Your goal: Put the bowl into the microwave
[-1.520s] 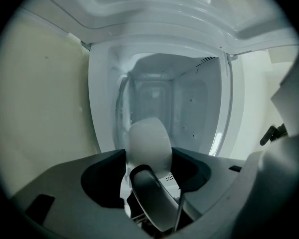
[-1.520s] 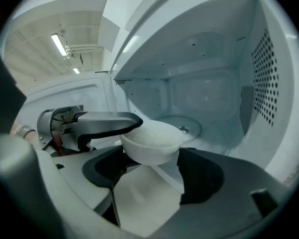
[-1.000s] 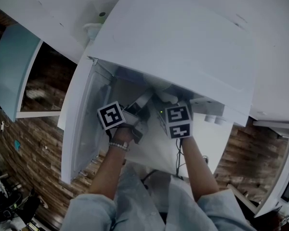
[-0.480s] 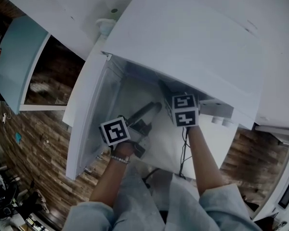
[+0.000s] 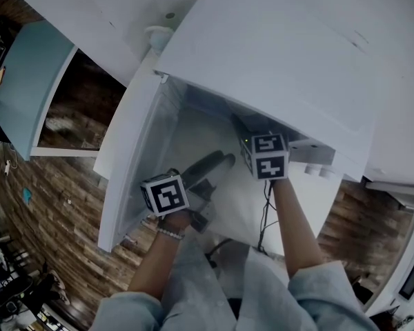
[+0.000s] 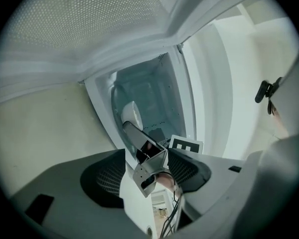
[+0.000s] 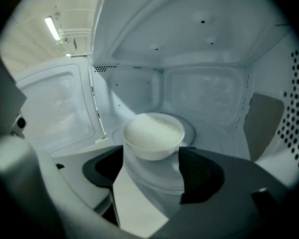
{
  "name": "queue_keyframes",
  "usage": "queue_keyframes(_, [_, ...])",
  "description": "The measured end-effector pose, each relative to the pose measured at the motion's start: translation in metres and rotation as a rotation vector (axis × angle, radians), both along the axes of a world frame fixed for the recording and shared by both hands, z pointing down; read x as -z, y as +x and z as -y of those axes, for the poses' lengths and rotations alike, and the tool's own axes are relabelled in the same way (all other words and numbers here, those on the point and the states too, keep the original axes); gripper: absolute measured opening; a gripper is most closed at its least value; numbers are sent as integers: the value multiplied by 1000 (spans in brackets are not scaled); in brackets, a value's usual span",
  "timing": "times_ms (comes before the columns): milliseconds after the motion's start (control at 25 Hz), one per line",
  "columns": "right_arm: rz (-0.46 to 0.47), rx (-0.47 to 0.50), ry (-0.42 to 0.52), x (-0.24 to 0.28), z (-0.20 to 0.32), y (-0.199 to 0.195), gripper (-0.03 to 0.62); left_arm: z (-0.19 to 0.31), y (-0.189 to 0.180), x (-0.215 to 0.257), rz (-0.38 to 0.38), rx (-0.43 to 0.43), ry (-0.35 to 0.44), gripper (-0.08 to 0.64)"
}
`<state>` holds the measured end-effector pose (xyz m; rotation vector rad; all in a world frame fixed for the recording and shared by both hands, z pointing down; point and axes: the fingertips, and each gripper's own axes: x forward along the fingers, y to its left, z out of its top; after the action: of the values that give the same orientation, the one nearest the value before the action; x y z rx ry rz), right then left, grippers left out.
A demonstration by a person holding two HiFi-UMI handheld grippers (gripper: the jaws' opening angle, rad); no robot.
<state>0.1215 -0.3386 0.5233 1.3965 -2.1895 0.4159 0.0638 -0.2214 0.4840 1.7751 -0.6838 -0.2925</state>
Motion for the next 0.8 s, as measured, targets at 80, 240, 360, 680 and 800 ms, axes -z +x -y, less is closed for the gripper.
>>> queue_keyframes(80, [18,-1,-1,3,-7,-2,356,-2,-1,3,16,2,19,261])
queue_keyframes(240, [40,0,0,12,-23,-3,357,-8,-1,12,54,-21,61,261])
queue_keyframes(360, [82,-16,-1,21,-38,-1,346,-11,0,20,73,-26,98,215])
queue_keyframes(680, [65,13,118,64,-80,12,187,-17,1,43,148,0,140,-9])
queue_keyframes(800, [109,24,132,79,-94,17,172,-19,5,58,145,-5,189,-9])
